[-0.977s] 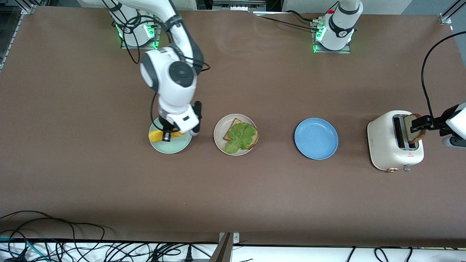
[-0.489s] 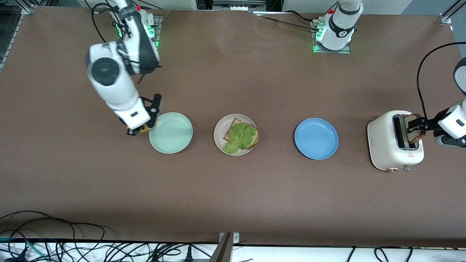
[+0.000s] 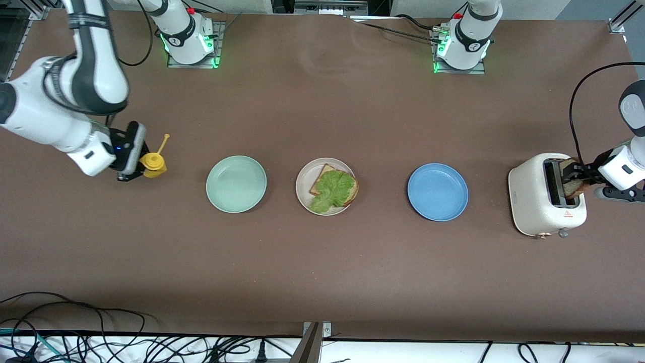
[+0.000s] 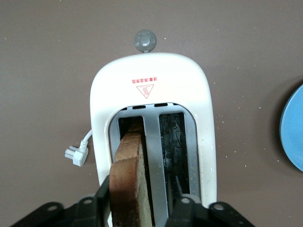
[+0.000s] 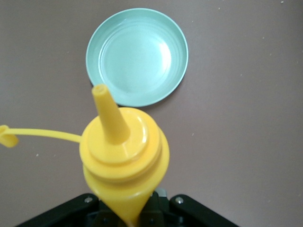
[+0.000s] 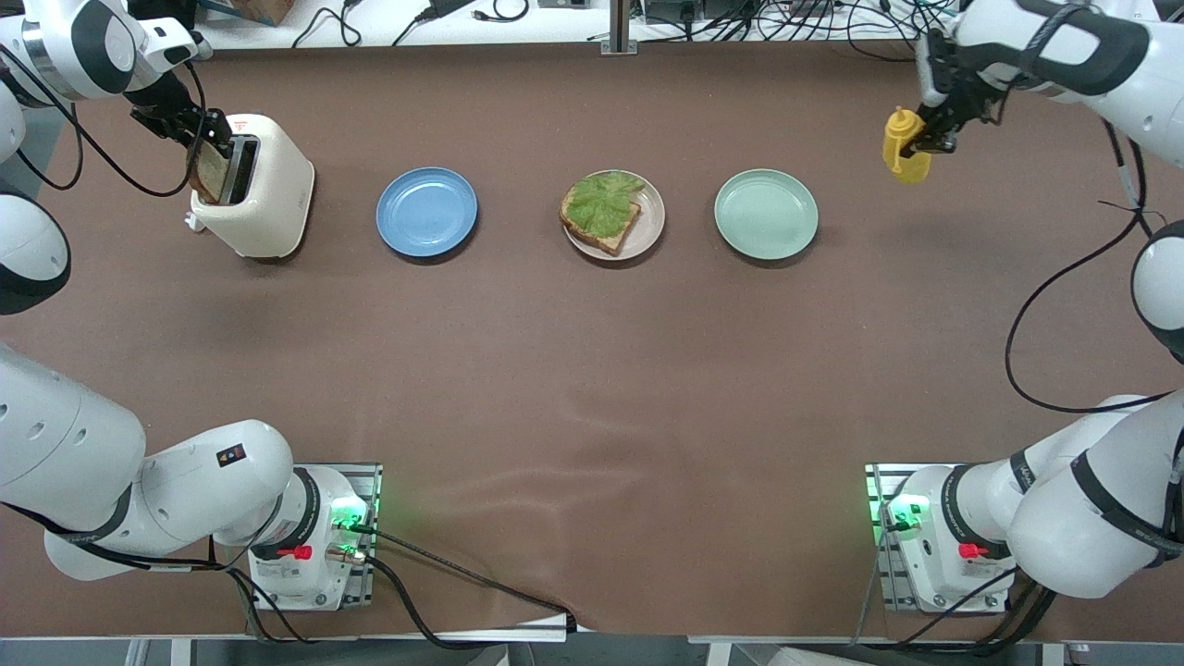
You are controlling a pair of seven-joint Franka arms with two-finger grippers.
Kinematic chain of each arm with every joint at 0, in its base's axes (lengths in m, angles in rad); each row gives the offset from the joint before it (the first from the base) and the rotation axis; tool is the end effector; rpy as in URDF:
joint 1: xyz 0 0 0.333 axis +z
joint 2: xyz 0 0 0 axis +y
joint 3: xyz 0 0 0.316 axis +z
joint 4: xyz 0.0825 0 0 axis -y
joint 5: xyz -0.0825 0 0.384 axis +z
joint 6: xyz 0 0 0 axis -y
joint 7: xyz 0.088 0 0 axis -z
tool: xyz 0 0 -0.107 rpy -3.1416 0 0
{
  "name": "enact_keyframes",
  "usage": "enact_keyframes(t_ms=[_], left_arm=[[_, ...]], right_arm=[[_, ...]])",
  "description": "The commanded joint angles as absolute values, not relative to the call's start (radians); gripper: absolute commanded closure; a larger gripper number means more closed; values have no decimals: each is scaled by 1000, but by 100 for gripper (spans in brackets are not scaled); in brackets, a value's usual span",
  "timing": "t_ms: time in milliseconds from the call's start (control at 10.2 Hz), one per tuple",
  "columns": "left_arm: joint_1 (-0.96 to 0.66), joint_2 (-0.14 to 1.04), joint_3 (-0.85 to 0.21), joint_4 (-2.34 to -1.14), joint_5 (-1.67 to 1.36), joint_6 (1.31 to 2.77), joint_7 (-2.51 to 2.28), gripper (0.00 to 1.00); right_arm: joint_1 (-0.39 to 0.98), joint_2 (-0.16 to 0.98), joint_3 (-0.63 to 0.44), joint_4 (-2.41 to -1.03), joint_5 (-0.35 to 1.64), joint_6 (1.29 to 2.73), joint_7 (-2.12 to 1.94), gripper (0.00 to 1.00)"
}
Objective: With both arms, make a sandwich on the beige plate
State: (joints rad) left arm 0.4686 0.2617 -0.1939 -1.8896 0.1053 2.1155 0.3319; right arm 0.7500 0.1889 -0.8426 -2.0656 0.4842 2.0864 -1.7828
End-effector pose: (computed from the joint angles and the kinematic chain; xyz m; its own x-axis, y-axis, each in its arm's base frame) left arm 0.5860 0.1761 0.3680 0.9934 -0.1066 -0.0416 -0.1078 -0.9938 -0.0263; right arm 0.5619 -0.0191 0.3650 0.1427 0.9522 0.2699 0.9895 -0.1305 -0.0626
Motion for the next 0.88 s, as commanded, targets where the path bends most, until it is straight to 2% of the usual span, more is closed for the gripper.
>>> enact_keyframes(t_ms=[0,391,782], left_arm=[[477,235,-202,-1896,130,2114,328,100],[469,183,-209,-1861,132,2051,330,100],[462,181,-296,-1696,118,1850,290,100]], right_arm=[[636,214,-838,-2071,607,2018,-1957,100],[465,430,-835,-2030,883,1879,-2294,100],[373,587,-828,-1936,995,1752,-2416,100]])
